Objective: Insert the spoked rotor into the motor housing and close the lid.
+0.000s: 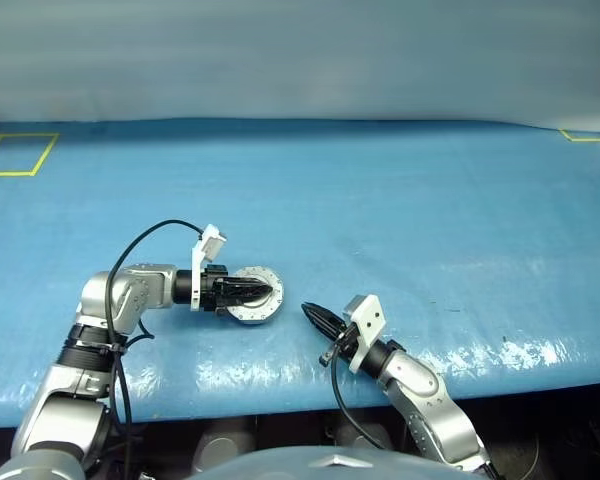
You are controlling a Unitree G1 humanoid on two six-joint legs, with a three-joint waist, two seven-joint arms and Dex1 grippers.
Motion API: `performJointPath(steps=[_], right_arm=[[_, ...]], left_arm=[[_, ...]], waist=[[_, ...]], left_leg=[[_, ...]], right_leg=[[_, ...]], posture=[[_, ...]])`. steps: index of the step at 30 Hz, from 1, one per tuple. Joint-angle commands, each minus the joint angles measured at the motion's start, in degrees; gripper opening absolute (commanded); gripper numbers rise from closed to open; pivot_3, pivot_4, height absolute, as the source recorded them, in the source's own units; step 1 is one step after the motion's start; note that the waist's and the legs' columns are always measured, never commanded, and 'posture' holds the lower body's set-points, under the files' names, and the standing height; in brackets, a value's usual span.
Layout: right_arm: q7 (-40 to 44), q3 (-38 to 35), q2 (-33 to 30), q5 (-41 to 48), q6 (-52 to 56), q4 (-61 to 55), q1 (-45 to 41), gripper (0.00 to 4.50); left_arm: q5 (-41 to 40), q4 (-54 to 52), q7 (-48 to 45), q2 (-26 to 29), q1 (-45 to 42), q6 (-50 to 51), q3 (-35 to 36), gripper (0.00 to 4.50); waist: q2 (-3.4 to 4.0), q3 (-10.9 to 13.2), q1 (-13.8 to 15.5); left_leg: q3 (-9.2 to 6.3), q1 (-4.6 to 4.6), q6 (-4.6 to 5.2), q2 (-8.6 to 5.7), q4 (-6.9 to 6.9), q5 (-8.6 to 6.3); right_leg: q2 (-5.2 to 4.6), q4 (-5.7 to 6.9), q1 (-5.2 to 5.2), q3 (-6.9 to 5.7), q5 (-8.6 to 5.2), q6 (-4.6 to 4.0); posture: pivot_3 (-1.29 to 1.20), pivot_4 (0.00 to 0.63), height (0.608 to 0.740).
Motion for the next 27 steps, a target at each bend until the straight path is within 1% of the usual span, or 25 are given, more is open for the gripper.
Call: performJointPath(steps=[1,4,7,9,11,15,18,21,23,27], right_arm=[[-2.57,-2.17,0.87,0.54,1.97,-3.63,-1.49,0.0],[-4.42,-3.52,1.61,2.04,5.95,-5.77,-2.75,0.0],[-3.2,-3.73,0.85,5.16,10.38,-9.84,-4.21,0.0],[-2.69,-3.07,0.28,6.12,12.79,-12.28,-5.25,0.0],[-2.13,-1.58,-0.57,6.23,15.48,-14.36,-6.59,0.0],[-2.67,-0.23,-0.54,6.39,18.64,-16.22,-8.38,0.0],[-3.95,0.19,2.2,8.27,22.08,-15.29,-11.4,0.54],[-4.25,2.13,2.85,6.2,23.48,-13.42,-14.45,1.54],[-4.4,3.44,3.28,5.48,24.8,-12.15,-16.54,2.22],[-4.08,5.99,4.06,3.91,26.19,-9.21,-20.45,3.53]], left_arm=[[0.52,-0.29,2.48,-0.78,1.44,-1.42,0.92,0.01],[-0.54,-1.72,3.18,-1.38,2.51,-1.99,2.15,0.01],[-2.44,-5.86,4.36,-2.62,4.43,-5.87,5.97,0.01],[-3.35,-10.01,6.47,-5.12,6.76,-11.91,9.9,0.01],[-2.09,-15.08,8.66,-7.09,10.34,-19.12,12.5,0.01],[0.18,-21.49,11.36,-8.38,16.22,-27.08,13.82,0.01],[2.31,-27.3,14.35,-9.99,23.82,-33.97,14.86,0.0],[2.87,-31.11,15.54,-11.49,30.76,-39.22,15.48,0.0],[2.78,-32.78,18.06,-12.63,35.1,-39.95,15.68,0.0],[9.79,-33.54,22.13,-14.83,42.36,-48.09,13.97,0.0]], waist=[[0.03,-0.02,0.02],[0.08,-0.05,0.04],[0.1,-0.06,0.0],[0.1,-0.06,0.1],[0.09,-0.06,0.29],[0.1,-0.06,0.49],[0.1,-0.06,0.33],[0.1,-0.06,0.35],[0.09,-0.06,0.61],[0.09,-0.07,0.71]], left_leg=[[0.0,0.01,0.0,0.0,0.0,0.0],[0.0,0.03,0.0,0.01,0.02,0.0],[-0.03,0.03,0.0,0.02,0.02,0.01],[-0.05,-0.01,0.01,0.03,0.0,0.0],[-0.08,-0.05,0.01,0.04,-0.03,0.0],[0.02,-0.02,0.02,0.03,-0.22,-0.01],[0.09,-0.01,0.02,0.05,-0.28,-0.01],[0.17,0.01,0.03,0.06,-0.34,-0.01],[0.24,0.01,0.03,0.06,-0.33,-0.01],[0.29,-0.01,0.04,0.04,-0.32,-0.01]], right_leg=[[0.0,0.0,0.01,0.0,0.0,0.0],[-0.01,0.01,0.02,0.03,0.0,-0.01],[-0.02,0.01,-0.01,0.09,0.01,-0.02],[-0.03,-0.02,-0.07,0.12,0.01,-0.02],[-0.06,-0.1,-0.08,0.12,0.02,-0.04],[-0.31,-0.17,-0.1,0.17,0.0,-0.09],[-0.34,-0.19,-0.15,0.19,-0.01,-0.11],[-0.34,-0.2,-0.16,0.23,-0.02,-0.14],[-0.26,-0.22,-0.13,0.16,-0.03,-0.15],[-0.18,-0.23,-0.12,0.15,-0.04,-0.14]], posture=[[0.0,0.15,0.74],[0.0,0.15,0.74],[0.0,0.15,0.74],[0.0,0.15,0.74],[0.0,0.15,0.74],[0.0,0.15,0.74],[0.0,0.15,0.74],[0.0,0.15,0.74],[0.0,0.15,0.74],[0.0,0.15,0.74]])
